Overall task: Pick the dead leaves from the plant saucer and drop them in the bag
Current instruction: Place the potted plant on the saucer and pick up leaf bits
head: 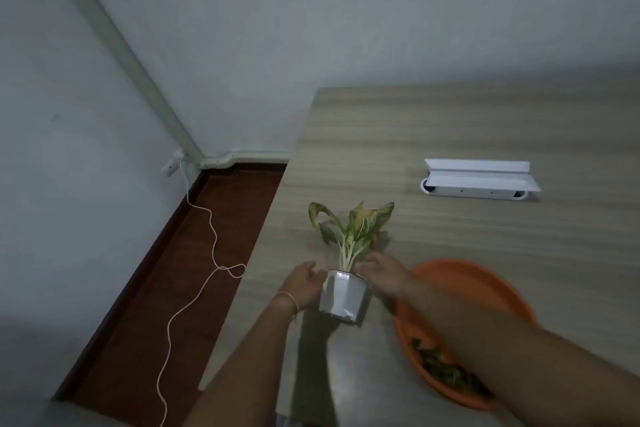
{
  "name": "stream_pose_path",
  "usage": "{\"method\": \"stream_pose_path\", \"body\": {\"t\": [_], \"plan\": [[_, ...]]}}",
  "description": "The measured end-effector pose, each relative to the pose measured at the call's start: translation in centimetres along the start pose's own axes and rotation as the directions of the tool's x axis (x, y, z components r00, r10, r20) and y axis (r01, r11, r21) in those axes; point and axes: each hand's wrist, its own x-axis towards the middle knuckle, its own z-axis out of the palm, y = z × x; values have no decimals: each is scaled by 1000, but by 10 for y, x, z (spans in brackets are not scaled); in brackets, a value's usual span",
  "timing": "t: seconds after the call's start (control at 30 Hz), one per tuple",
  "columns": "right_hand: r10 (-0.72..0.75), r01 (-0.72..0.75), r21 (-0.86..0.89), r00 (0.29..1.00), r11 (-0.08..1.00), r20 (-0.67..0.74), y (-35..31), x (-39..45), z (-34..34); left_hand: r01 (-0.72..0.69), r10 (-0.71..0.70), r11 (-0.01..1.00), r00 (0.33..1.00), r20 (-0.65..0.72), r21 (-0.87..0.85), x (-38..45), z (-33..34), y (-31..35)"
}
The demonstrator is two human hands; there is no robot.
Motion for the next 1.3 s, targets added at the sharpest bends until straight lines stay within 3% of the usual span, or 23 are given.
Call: {"method": "stream_pose_path", "body": {"t": [0.13,0.2,0.4,0.6,0.83,1.0,1.3], "plan": [[199,-198,30,979,980,-39,6,-2,32,23,-18,998,997,79,-51,-1,16,-10],[232,-232,8,971,973,-53,8,-3,37,-5,15,995,996,91,-104,4,24,-17],[325,-335,317,942,887,87,27,2,40,25,2,967,995,104,-253,8,30,-25],[262,-291,452,957,843,128,38,-3,39,57,-29,934,996,86,-351,8,40,-23],[41,-63,486,998,872,55,39,-21,-19,-51,81,920,995,62,-389,9,66,16],[-40,58,424,998,904,-50,59,-38,-81,-163,200,916,978,65,-367,15,97,60],[-31,58,265,994,962,-106,110,-70,-143,-322,373,901,917,140,-291,14,164,107]]}}
